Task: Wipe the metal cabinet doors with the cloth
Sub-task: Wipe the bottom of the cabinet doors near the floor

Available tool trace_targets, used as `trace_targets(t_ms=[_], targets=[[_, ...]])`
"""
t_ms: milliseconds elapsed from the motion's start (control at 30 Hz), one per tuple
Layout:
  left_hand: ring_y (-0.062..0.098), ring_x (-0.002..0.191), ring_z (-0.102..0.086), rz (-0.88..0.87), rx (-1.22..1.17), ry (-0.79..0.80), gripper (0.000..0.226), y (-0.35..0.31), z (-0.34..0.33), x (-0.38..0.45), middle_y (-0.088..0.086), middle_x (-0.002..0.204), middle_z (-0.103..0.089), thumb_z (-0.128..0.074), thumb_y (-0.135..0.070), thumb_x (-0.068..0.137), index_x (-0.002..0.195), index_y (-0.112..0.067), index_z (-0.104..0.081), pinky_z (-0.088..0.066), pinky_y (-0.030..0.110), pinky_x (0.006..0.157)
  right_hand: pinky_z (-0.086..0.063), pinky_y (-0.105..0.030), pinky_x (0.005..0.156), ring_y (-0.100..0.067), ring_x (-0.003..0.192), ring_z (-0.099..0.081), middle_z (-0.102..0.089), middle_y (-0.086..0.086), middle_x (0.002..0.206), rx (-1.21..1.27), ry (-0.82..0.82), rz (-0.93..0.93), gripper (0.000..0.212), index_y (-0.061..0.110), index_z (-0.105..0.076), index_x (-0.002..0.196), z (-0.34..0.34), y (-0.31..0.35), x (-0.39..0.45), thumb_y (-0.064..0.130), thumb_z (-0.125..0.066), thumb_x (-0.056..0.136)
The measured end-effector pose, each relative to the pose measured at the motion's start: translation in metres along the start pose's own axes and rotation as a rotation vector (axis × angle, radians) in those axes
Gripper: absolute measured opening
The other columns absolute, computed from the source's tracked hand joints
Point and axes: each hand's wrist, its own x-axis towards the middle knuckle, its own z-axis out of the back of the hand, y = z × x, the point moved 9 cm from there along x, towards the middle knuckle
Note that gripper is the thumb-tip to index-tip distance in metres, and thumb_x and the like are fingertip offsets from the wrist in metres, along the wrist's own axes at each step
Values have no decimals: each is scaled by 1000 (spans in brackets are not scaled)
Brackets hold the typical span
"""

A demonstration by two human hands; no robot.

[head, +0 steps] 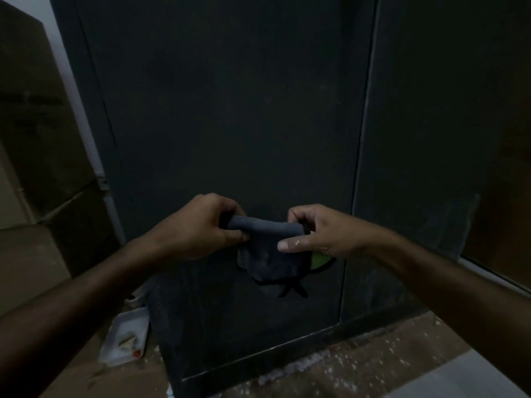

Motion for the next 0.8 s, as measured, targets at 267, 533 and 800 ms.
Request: trace_targets(t_ms=[267,533,800], targets=[[19,100,-76,93,-393,71,15,17,-12,8,1,102,-80,-72,-8,96,105,-18,-78,-60,31,82,-53,-35,67,-28,83,-64,-65,-15,101,595,173,-514,83,11,-71,108,-34,-67,-16,84,-69,69],[10,112,-71,26,-407,173,29,17,-14,2,-9,117,-74,-61,-2,100,115,-23,-73,-60,26,88,-29,-70,115,-51,137,-45,-50,-24,150,1075,398,-475,77,30,-35,156,-131,-71,-23,74,-47,94],[39,126,-63,107,-641,197,50,56,-15,-5,6,135,-70,-63,0,94,133,-29,-72,-45,57,111,-52,-60,100,-44,127,-59,-59,-18,140,1128,-70,-340,40,30,-50,141,-109,-62,-10,38,-55,102]])
